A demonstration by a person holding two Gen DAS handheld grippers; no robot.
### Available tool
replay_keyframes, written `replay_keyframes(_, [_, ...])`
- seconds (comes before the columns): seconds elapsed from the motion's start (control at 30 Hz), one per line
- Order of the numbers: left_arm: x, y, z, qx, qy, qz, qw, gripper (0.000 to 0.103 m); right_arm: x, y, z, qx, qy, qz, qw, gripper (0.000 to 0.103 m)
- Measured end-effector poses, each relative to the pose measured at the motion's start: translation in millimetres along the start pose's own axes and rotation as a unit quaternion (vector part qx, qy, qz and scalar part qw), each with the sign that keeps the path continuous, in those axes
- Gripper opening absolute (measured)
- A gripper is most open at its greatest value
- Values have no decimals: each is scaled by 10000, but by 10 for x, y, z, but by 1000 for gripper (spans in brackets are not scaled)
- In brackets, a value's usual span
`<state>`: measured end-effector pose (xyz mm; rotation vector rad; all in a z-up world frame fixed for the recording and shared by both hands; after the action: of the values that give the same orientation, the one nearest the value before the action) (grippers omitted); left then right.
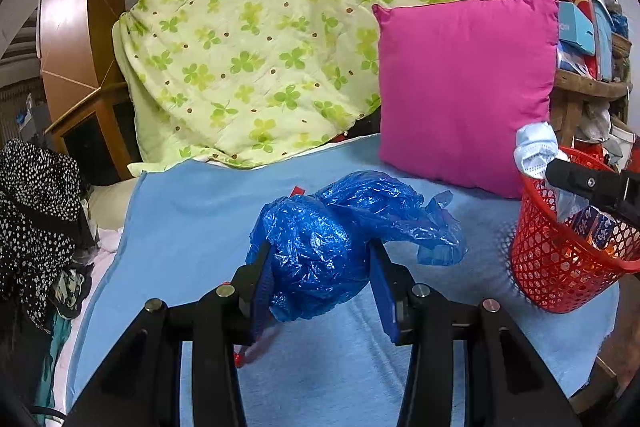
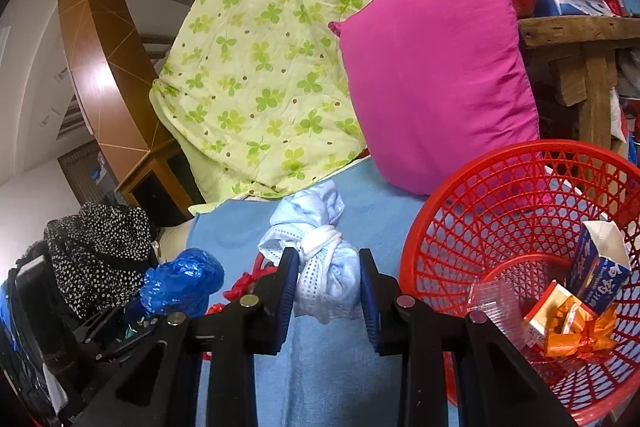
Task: Collect trash
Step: 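Drop the white tissue and blue bag into the red wastebasket with both grippers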
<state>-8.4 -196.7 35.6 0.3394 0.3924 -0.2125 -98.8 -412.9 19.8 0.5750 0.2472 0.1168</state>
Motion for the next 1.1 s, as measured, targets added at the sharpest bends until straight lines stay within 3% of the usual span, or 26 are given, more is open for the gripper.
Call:
replay_keyframes(0.17, [-63, -146, 37, 115, -60, -39, 9999, 47, -107, -40, 62, 61, -163, 46, 9998, 32])
replay_keyframes(0.33, [-193, -309, 142, 99, -162, -404, 9990, 47, -289, -133, 156, 190, -444, 62, 9988, 32])
replay_keyframes(0.53, [-363, -619, 358, 29, -205, -1202, 9925, 47, -585, -386, 287, 475, -869, -60, 9951, 32])
replay_keyframes(0.67, [-463, -905, 505, 25, -145, -1800, 9836, 47, -801, -632, 343, 791, -1086, -130, 9909, 32])
replay_keyframes(0.87, [-544, -1329, 604, 124, -70, -2308, 9729, 48, -1018, -1049, 345, 1395, -1148, -238, 9833, 33])
replay_keyframes(1.03, [-490, -1633, 620, 95, 184, -2578, 9660, 55, -1080, -1319, 318, 1841, -1075, -385, 9763, 35])
replay_keyframes(1.1, [-443, -1709, 608, 131, 236, -2570, 9660, 66, -1088, -1411, 301, 2037, -1037, -395, 9727, 35])
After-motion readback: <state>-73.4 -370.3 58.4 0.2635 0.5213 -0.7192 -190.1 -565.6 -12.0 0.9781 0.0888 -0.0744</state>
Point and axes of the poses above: each gripper's, at about its wrist camera, not at the fingertips, and x roughly the way its jaws point, y to its left, z to its top, the point moved 1 cm from there along x, roughly the way its jaws point, and after that the axes turned 12 degrees about z, right-handed, at the moved point
